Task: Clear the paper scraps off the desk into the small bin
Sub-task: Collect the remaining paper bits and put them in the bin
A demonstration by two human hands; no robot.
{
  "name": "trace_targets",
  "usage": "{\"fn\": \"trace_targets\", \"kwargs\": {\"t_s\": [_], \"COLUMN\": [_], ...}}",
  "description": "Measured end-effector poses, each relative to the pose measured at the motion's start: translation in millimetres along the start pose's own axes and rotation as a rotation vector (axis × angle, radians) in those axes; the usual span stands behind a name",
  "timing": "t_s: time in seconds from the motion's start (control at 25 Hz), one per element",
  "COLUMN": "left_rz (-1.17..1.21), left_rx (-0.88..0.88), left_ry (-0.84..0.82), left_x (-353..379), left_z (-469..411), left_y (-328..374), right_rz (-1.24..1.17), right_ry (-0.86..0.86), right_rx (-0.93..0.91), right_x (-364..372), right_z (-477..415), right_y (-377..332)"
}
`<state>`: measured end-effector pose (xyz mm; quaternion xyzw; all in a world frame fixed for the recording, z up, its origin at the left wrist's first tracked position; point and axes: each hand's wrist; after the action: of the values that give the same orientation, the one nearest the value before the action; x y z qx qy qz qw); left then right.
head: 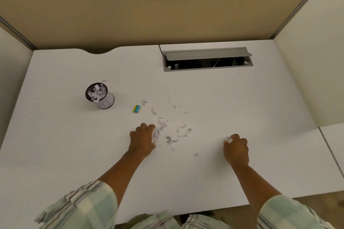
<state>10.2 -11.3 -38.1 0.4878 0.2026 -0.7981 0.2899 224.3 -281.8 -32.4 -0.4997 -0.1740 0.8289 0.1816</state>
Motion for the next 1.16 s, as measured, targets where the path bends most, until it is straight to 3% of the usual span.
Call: {"fn": "trace_targets", "kwargs": {"t_s": [0.16,0.64,0.76,0.92,1.0,1.16], "left_rz": [-0.013,0.043,0.081,0.096,0.102,0.127], "left_rx": [0.007,-0.006,0.004,0.026,0.024,0.021], "left_ry": [0.009,0.013,0.002,-0.011,-0.009,-0.008], "left_x": [0.7,0.1,-1.7,-2.1,-1.7,-2.2], "left_z": [-6.5,-8.3,-7.1,-3.3,-2.1,-0.3], "left_y": [6.8,18.2,14.2,4.1,1.2,0.2], "right_rz": [-0.054,-0.045,-0.14,-0.146,-0.112,0.001], "right_ry": [-0.024,-0.415,-0.393,-0.264,-0.286,-0.362], "right_rx": [0.015,-0.37,-0.412,-0.252,-0.153,-0.145], "right_x": [7.6,92.4,85.5,51.1,35.2,36.8], "right_z": [5.1,47.6,46.5,28.9,23.5,38.2], "right_y": [4.2,-85.2,-96.1,-73.1,-51.6,-38.4]}}
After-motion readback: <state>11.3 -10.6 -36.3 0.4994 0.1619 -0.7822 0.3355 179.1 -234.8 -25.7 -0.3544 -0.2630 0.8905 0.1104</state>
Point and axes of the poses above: each hand's wrist, its own z-axis away from the middle knuckle, its own x-axis out of the palm, y = z × x, and after that the axes turned 14 degrees about -z, right-handed
